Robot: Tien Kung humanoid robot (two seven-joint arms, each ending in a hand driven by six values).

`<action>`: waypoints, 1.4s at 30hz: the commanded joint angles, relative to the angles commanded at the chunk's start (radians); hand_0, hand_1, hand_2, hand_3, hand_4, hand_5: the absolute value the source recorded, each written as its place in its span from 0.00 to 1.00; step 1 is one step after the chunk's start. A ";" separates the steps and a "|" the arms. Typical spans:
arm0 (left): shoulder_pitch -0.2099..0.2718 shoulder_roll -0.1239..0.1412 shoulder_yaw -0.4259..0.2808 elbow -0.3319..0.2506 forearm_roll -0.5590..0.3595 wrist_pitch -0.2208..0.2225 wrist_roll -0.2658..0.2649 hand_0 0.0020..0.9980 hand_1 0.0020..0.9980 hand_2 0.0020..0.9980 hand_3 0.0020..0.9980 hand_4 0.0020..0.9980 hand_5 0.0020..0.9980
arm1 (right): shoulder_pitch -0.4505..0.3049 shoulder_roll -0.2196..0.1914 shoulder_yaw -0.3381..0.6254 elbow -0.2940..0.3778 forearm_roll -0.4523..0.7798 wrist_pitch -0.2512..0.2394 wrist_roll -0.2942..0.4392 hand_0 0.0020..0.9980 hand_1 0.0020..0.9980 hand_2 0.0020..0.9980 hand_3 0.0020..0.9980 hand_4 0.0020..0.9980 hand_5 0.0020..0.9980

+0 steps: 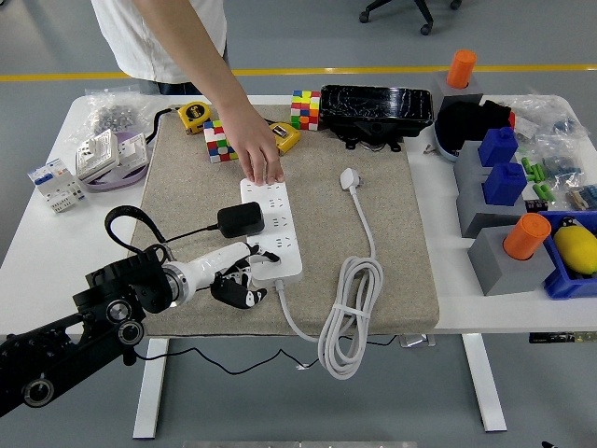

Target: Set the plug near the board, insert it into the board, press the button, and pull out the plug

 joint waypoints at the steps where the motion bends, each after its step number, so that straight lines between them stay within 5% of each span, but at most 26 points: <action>1: 0.000 0.000 0.000 0.001 0.001 0.000 0.000 0.11 0.06 0.17 0.82 0.59 0.00 | 0.000 0.000 0.000 0.000 0.000 0.000 0.000 0.68 0.69 0.69 0.60 0.94 0.53; 3: 0.000 0.000 -0.001 0.001 0.001 0.000 -0.003 0.11 0.06 0.17 0.82 0.59 0.00 | 0.000 -0.001 0.000 0.002 0.000 0.000 0.000 0.68 0.69 0.69 0.60 0.94 0.53; 4: 0.001 0.000 -0.003 -0.001 0.001 0.002 -0.008 0.11 0.05 0.16 0.76 0.74 0.05 | 0.000 -0.001 0.001 0.002 0.000 0.000 0.000 0.68 0.69 0.69 0.60 0.94 0.53; 8: 0.003 0.002 -0.012 -0.009 -0.013 0.037 -0.072 0.11 0.05 0.16 0.76 0.74 0.05 | 0.000 -0.001 -0.001 0.001 0.000 0.000 0.000 0.68 0.69 0.69 0.60 0.94 0.53; 9: 0.004 0.001 -0.014 -0.006 -0.017 0.058 -0.099 0.11 0.05 0.16 0.76 0.74 0.05 | 0.000 0.000 -0.001 0.001 0.000 0.000 0.000 0.68 0.69 0.69 0.60 0.94 0.53; 10: 0.004 0.000 -0.015 -0.001 -0.019 0.077 -0.124 0.18 0.10 0.22 0.64 0.81 0.13 | 0.000 0.000 -0.001 0.002 0.000 0.000 0.000 0.68 0.69 0.69 0.60 0.94 0.53; 15: 0.001 -0.003 -0.017 0.024 -0.032 0.174 -0.234 0.18 0.10 0.22 0.64 0.81 0.13 | 0.000 0.001 -0.003 0.002 0.000 0.000 0.001 0.68 0.69 0.69 0.60 0.94 0.53; 16: 0.001 -0.003 -0.017 0.026 -0.033 0.181 -0.241 0.22 0.20 0.33 0.60 0.81 0.18 | 0.000 0.001 -0.003 0.002 0.000 0.000 0.000 0.68 0.69 0.69 0.60 0.93 0.53; 27: -0.047 -0.033 -0.002 0.139 -0.027 0.449 -0.467 0.32 0.25 0.38 0.58 0.80 0.18 | 0.004 -0.002 -0.008 0.001 0.002 0.000 0.000 0.68 0.69 0.70 0.60 0.94 0.53; 28: -0.055 -0.036 0.006 0.156 -0.013 0.470 -0.484 0.43 0.44 0.50 0.58 0.85 0.19 | 0.005 -0.002 -0.010 0.001 0.003 0.000 0.000 0.68 0.69 0.70 0.60 0.94 0.53; 29: -0.062 -0.039 0.012 0.171 -0.002 0.488 -0.496 0.43 0.44 0.50 0.58 0.85 0.19 | 0.006 -0.003 -0.012 0.002 0.003 0.000 0.000 0.68 0.69 0.70 0.60 0.94 0.53; 33: -0.077 -0.046 0.025 0.210 0.059 0.516 -0.497 0.43 0.44 0.50 0.58 0.85 0.19 | 0.007 -0.005 -0.016 0.002 0.004 0.000 0.000 0.68 0.69 0.70 0.60 0.94 0.53; 34: -0.080 -0.049 0.027 0.219 0.074 0.518 -0.492 0.67 0.74 0.74 0.77 1.00 0.29 | 0.007 -0.005 -0.017 0.001 0.004 0.001 0.000 0.68 0.69 0.70 0.60 0.93 0.53; 42: -0.097 -0.059 0.048 0.286 0.137 0.508 -0.454 0.73 0.79 0.79 0.81 1.00 0.29 | 0.007 -0.009 -0.021 0.000 0.006 0.000 0.000 0.68 0.69 0.70 0.60 0.94 0.53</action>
